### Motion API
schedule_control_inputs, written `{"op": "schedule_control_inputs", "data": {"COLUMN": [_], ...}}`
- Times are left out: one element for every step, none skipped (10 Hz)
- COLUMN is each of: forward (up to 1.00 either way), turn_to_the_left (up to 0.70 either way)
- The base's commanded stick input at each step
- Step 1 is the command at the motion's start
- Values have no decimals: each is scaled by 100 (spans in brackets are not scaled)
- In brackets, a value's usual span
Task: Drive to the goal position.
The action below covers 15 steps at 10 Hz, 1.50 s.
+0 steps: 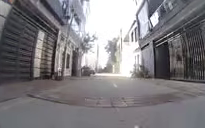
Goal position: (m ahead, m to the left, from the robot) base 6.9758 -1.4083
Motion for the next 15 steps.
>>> {"op": "schedule_control_inputs", "data": {"forward": [85,85,85,85,85,85,85,85,85,85,85,85,85,85,85], "turn_to_the_left": [0,0,0,0,0,0,0,0,0,0,0,0,0,0,0]}}
